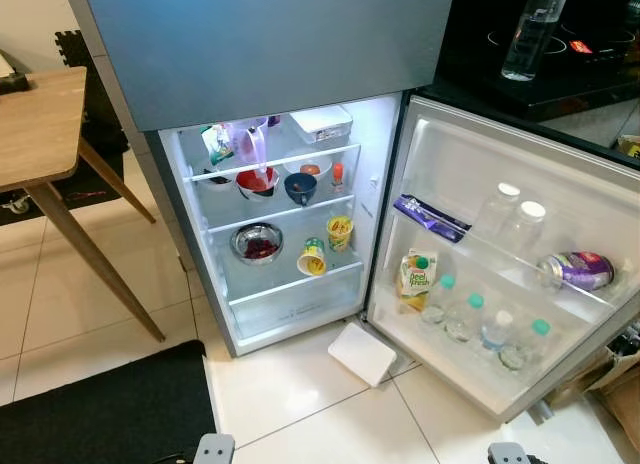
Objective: Restocking fridge
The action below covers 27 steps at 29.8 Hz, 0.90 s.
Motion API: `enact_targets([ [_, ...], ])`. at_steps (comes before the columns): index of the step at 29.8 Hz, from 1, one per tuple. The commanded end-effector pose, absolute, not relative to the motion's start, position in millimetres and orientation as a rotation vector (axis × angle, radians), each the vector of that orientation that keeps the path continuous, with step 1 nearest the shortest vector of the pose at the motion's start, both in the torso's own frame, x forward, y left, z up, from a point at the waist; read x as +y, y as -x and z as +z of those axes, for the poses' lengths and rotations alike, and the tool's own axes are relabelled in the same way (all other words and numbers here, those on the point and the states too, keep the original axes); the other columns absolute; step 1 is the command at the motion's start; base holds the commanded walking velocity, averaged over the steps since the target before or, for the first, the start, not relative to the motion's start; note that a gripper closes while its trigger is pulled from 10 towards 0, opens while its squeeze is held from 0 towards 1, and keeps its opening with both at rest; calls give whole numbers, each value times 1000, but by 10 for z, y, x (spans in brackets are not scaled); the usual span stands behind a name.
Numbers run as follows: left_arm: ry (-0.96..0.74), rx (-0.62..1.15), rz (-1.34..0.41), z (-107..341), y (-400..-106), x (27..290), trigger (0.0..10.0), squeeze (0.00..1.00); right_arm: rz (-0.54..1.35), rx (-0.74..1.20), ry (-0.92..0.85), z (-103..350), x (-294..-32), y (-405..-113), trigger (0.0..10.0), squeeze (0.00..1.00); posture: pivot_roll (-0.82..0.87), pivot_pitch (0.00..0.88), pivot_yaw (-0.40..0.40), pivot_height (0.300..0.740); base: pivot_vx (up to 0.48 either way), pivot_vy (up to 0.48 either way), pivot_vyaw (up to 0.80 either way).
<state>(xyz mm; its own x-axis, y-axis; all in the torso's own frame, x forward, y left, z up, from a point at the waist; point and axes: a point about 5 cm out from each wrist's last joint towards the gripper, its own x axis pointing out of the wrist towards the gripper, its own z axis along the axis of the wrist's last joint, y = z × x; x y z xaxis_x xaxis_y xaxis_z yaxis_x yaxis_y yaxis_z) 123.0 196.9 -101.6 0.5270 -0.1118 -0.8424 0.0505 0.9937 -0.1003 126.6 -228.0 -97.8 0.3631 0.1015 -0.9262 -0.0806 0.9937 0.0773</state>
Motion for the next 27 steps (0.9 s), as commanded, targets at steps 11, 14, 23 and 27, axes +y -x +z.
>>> enact_targets([
  [11, 58, 1064, -110, -1053, -1082, 2023, 10000, 0, 153, 1226, 31, -1008, -2227, -1219, 10000, 0, -59, 0, -19, 740, 0, 0, 0],
  [14, 50, 1071, -109, -1052, -1083, 2040, 10000, 0, 153, 1237, 60, -1010, -2232, -1217, 10000, 0, -56, 0, -16, 740, 0, 0, 0],
  [23, 32, 1058, -116, -1037, -1159, 2015, 10000, 0, 110, 1234, 133, -996, -2267, -1273, 10000, 0, -48, 0, -19, 740, 0, 0, 0],
  [27, 21, 1062, -126, -1042, -1159, 1995, 10000, 0, 54, 1222, 190, -973, -2350, -1301, 10000, 0, -48, 0, -18, 740, 0, 0, 0],
])
